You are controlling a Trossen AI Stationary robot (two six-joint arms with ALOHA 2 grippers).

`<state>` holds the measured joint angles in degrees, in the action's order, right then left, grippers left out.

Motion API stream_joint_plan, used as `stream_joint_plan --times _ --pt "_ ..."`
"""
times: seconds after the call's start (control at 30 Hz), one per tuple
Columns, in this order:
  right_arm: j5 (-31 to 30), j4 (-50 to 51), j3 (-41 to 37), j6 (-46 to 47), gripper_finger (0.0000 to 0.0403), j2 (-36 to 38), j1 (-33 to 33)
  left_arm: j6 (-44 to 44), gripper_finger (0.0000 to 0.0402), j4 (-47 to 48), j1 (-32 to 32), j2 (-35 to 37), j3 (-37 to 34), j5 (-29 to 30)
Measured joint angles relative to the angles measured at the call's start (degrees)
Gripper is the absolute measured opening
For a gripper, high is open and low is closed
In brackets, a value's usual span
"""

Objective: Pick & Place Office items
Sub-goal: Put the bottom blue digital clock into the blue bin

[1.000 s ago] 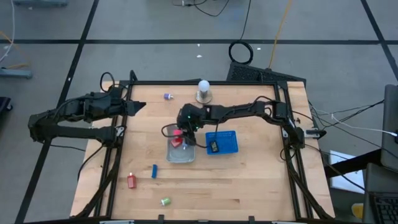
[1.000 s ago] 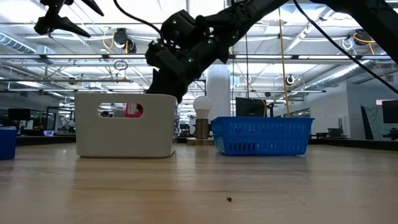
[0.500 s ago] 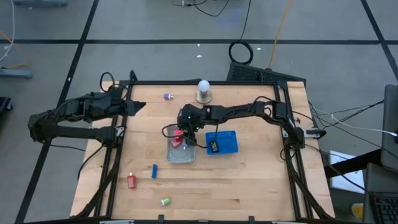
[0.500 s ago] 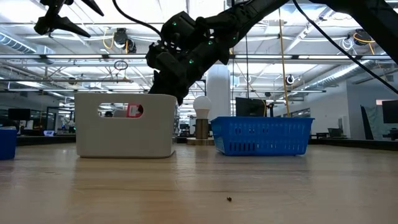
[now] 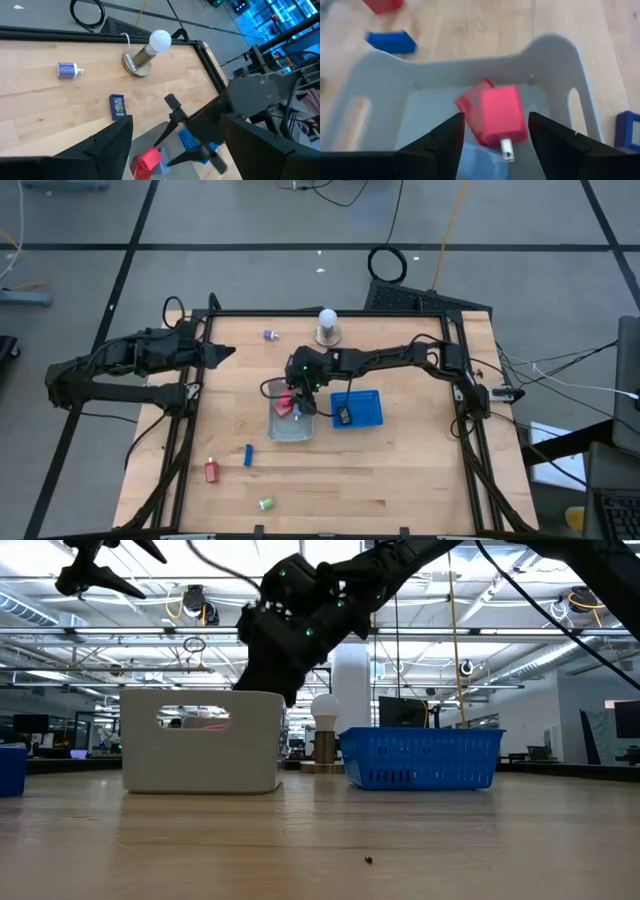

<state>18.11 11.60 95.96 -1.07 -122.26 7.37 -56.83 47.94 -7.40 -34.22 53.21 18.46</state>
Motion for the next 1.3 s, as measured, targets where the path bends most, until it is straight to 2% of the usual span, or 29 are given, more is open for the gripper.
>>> stream_joint_plan --times 0.2,0.43,0.67,0.8,1.0,1.3 --pt "0.15 0.65 0.01 0.84 0.0244 4.18 0.01 2.13 0.0305 -0.11 0.41 0.0 0.0 -0.59" --pt "-0.13 6.2 0.03 1.0 0.0249 12.23 0.03 5.87 0.0305 -3.14 4.34 -1.33 0.0 -0.64" --pt "-3.22 9.07 0.02 1.9 0.0249 20.08 0.02 11.81 0.0305 -11.65 9.63 -5.09 0.0 -0.62" --pt "-4.03 10.33 0.02 5.89 0.0249 24.41 0.07 15.84 0.0305 -18.2 12.7 -7.91 0.0 -0.69" --pt "-9.51 13.34 0.04 10.74 0.0249 29.72 -0.18 17.57 0.0305 -25.09 16.35 -10.2 0.0 -6.1" --pt "-21.37 20.63 0.04 19.64 0.0249 33.88 -2.59 10.94 0.0305 -23.67 22.66 -10.31 0.0 -11.0"
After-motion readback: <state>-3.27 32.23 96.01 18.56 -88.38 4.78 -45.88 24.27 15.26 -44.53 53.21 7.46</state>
